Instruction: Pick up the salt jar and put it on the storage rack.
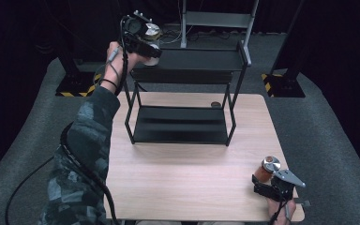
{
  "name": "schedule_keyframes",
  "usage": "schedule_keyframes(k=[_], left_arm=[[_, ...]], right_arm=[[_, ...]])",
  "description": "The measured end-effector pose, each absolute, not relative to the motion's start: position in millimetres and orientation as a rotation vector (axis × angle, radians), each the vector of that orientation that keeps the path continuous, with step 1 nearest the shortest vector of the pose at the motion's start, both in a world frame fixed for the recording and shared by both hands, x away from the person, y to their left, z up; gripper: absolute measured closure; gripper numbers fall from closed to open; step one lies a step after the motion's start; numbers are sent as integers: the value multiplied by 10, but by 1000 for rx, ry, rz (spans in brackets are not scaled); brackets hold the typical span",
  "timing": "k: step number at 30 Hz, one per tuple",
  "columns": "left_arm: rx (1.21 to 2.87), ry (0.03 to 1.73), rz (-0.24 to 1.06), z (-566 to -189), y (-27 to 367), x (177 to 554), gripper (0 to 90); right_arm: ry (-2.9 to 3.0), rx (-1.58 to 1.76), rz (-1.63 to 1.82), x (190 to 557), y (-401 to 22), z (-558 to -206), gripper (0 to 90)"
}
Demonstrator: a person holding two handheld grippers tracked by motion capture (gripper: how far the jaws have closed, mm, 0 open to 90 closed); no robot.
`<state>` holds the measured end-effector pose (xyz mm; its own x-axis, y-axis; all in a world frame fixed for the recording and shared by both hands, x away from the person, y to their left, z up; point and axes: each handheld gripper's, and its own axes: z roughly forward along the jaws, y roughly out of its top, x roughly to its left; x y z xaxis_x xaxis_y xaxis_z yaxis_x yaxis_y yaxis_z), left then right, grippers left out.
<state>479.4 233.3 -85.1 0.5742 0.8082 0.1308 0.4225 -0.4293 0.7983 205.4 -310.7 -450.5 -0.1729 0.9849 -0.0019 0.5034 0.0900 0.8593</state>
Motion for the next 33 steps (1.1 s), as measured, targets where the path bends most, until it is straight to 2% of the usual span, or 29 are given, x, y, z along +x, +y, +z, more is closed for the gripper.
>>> schedule_keyframes(k=[19,24,33], left_arm=[[2031,1070,626,-1041,2291,5038,306],[1982,1075,587,-1113,2394,5071,305],[1941,1079,598,-1186,2357,5063,305]], right_arm=[[1751,1465,995,2049,-3106,-4508,0],[1747,1464,994,2044,-3103,-4510,0],[1744,1465,993,2041,-3099,-4512,0]])
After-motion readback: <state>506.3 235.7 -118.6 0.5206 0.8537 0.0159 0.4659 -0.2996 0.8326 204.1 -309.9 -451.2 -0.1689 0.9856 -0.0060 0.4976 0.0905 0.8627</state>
